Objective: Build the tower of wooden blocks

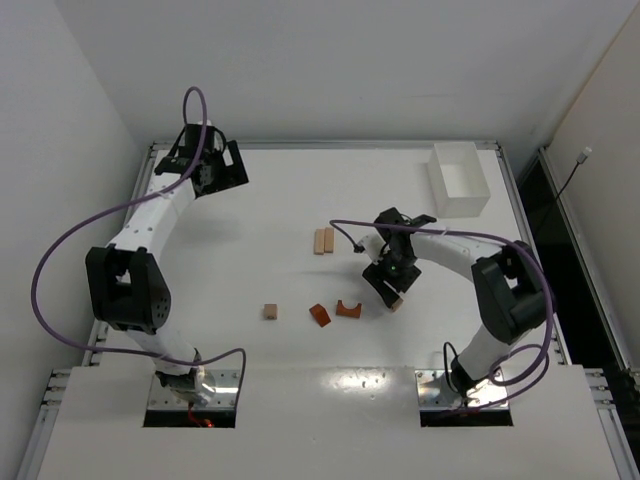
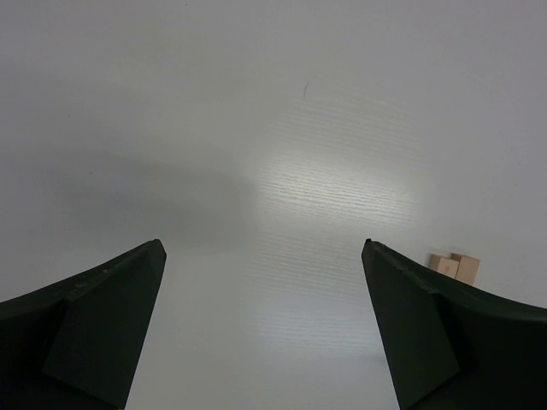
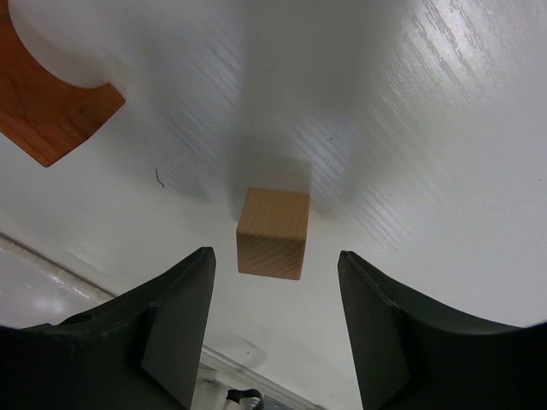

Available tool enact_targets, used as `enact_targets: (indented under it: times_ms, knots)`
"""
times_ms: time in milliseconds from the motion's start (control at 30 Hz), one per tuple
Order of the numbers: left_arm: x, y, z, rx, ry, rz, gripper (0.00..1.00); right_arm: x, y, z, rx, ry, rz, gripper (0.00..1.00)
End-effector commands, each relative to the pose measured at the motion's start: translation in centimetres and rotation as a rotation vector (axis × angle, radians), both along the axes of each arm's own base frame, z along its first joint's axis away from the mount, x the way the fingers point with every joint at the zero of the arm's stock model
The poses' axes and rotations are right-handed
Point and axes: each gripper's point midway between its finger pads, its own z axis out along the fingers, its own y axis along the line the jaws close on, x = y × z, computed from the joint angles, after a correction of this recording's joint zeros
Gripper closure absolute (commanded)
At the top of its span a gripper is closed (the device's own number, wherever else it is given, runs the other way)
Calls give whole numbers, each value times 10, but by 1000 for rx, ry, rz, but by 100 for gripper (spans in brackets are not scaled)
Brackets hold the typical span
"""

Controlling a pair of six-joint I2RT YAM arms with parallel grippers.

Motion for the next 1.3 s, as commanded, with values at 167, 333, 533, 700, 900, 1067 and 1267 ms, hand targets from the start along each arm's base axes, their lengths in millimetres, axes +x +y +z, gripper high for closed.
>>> enact_targets:
  times_ms: [167, 333, 533, 700, 900, 1067, 1267]
  knots:
    - [14, 0, 8, -49, -25, 9, 0, 8, 9, 0, 24, -1, 17, 45]
    - [17, -1, 3, -54, -13, 3, 0, 7, 8, -2, 20, 8, 17, 55]
    - [14, 1, -2, -66, 5, 12, 0, -2, 6, -8, -11, 14, 38, 96]
    - [1, -2, -7, -84, 13, 5, 0, 6, 10, 7, -9, -56, 33, 100]
    - [-34, -24, -14, -22, 10, -40, 0, 67, 43, 73, 99, -268, -150, 100]
    - [-43, -3, 7, 140, -66, 36, 0, 131, 72, 133, 187, -419, -393, 100]
    - [-42, 34, 23, 212, -109, 210, 0, 165, 114, 163, 343, -390, -521, 100]
